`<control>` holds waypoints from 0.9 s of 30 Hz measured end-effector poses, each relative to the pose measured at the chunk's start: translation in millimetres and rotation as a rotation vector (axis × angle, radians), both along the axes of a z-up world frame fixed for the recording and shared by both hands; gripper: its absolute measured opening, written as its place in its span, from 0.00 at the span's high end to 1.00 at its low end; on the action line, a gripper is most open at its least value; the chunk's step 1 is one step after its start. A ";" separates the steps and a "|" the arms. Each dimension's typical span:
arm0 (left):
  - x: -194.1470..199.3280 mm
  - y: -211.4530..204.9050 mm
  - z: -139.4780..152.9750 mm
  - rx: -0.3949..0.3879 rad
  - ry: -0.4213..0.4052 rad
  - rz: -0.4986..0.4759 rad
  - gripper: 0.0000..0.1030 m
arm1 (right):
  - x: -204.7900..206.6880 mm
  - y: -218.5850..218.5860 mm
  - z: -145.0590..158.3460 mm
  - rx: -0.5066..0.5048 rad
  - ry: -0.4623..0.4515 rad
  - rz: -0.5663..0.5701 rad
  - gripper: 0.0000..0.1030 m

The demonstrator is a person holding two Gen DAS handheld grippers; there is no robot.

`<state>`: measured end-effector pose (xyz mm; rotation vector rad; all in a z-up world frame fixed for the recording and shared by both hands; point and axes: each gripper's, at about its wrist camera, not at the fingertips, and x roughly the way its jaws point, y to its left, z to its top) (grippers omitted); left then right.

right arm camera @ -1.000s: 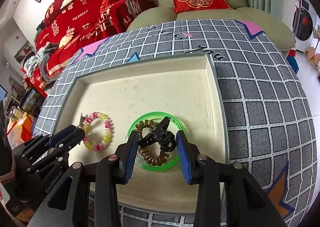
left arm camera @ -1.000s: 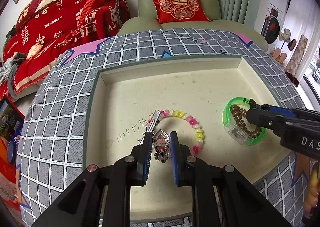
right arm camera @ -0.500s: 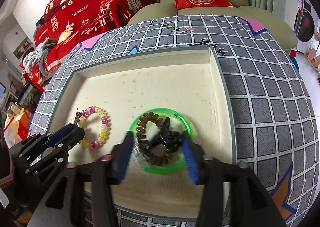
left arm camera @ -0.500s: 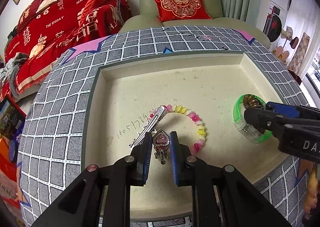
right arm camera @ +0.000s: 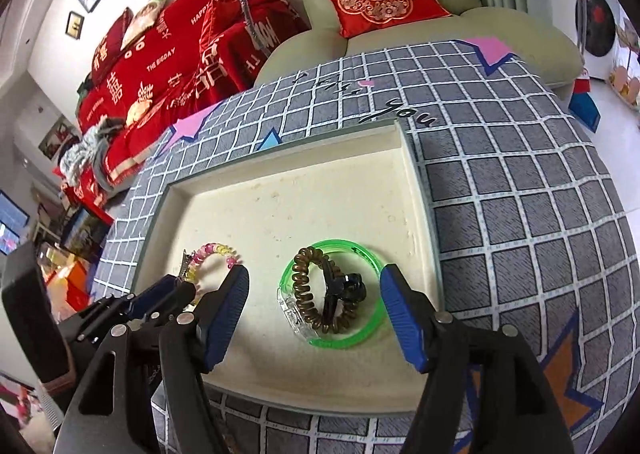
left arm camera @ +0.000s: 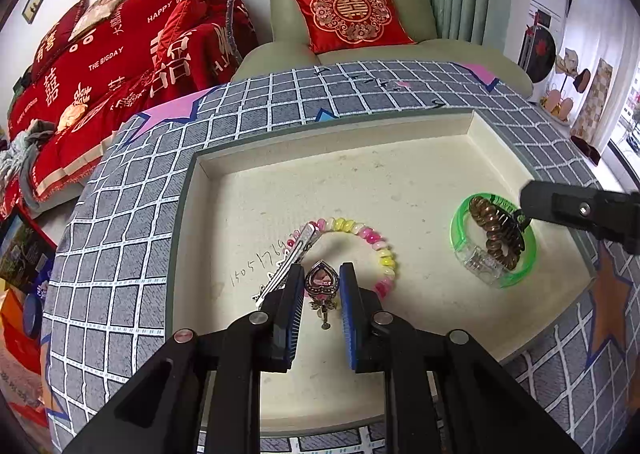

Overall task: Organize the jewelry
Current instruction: 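Release the ring by the beaded bracelet with left tool while right tool drops clip into green bangle, then grasp the beige bunny-ear hair clip with right tool while left tool moves to yellow cord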

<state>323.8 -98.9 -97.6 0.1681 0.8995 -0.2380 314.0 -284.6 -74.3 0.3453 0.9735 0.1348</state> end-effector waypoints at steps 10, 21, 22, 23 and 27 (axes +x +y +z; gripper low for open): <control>-10.1 4.3 27.1 -0.004 -0.078 0.014 0.00 | -15.2 -6.7 9.3 0.017 -0.006 -0.002 0.31; -54.0 33.5 30.8 -0.012 -0.077 0.013 0.00 | -71.5 10.6 14.8 -0.018 -0.034 0.159 0.31; -59.0 37.5 29.5 -0.013 -0.071 0.012 0.00 | -79.3 15.1 11.3 -0.022 -0.029 0.193 0.31; -63.3 41.1 27.9 -0.016 -0.064 0.012 0.00 | -84.0 17.9 8.5 -0.027 -0.024 0.214 0.31; -82.3 56.4 19.5 -0.053 -0.018 0.022 0.00 | -105.4 32.7 -7.9 -0.079 -0.002 0.314 0.31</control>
